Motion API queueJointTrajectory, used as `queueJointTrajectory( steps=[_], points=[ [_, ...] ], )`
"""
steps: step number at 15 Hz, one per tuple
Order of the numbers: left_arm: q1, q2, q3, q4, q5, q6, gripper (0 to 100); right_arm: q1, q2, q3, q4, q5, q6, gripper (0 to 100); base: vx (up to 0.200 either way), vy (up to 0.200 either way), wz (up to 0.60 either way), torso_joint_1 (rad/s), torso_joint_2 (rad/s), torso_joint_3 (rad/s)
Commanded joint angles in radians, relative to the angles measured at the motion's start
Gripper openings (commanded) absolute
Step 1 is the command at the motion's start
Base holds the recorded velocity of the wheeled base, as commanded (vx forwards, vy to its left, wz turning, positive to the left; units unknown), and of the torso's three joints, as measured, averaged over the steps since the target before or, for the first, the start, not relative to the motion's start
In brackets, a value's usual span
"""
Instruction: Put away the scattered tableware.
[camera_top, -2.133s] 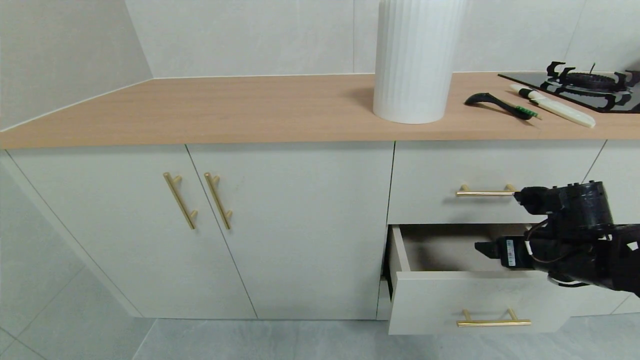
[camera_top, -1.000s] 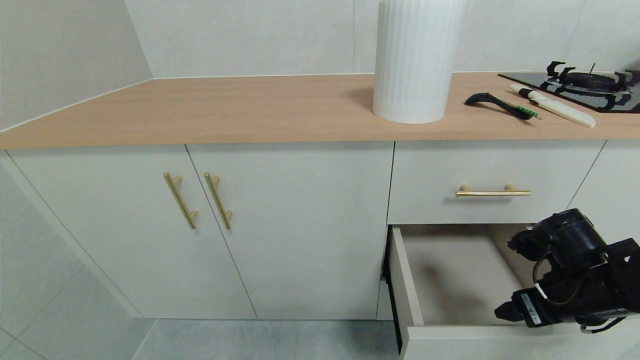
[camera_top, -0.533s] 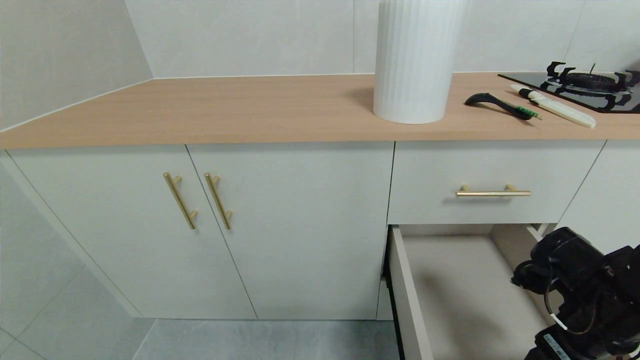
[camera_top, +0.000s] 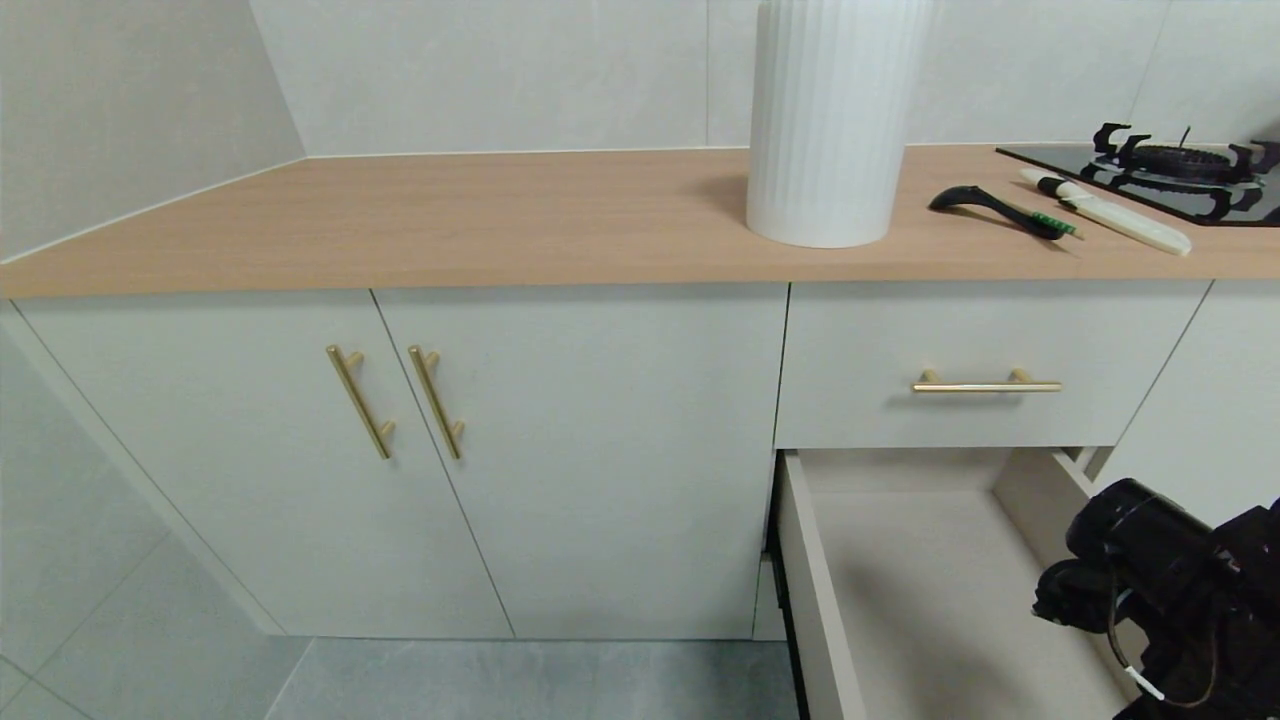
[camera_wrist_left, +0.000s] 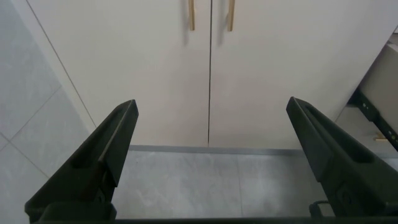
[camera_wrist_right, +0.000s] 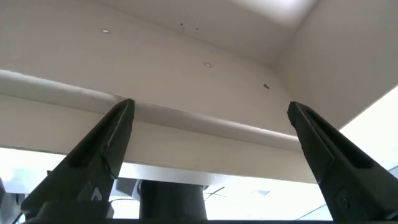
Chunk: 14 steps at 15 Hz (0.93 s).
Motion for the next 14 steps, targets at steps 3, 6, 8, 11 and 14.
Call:
queueJointTrajectory(
  steps=[3, 6, 8, 11, 14],
  points=[
    [0.000, 0.000, 0.000, 0.000, 0.000, 0.000, 100, 0.002, -0.173, -0.119, -0.019, 0.053, 0.018, 100, 0.000, 0.000, 0.00, 0.000, 0.00, 0.000],
    [0.000, 0.000, 0.000, 0.000, 0.000, 0.000, 100, -0.001, -0.330, -0.135, -0.068, 0.140, 0.079, 100, 0.000, 0.000, 0.00, 0.000, 0.00, 0.000],
    [0.000, 0.000, 0.000, 0.000, 0.000, 0.000, 100, -0.037, -0.339, -0.129, -0.118, 0.140, 0.078, 100, 0.000, 0.000, 0.00, 0.000, 0.00, 0.000],
    [0.000, 0.000, 0.000, 0.000, 0.000, 0.000, 100, -0.058, -0.344, -0.099, -0.249, 0.132, 0.083, 100, 0.000, 0.000, 0.00, 0.000, 0.00, 0.000],
    [0.000, 0.000, 0.000, 0.000, 0.000, 0.000, 100, -0.063, -0.350, -0.065, -0.318, 0.123, 0.078, 100, 0.000, 0.000, 0.00, 0.000, 0.00, 0.000]
  ],
)
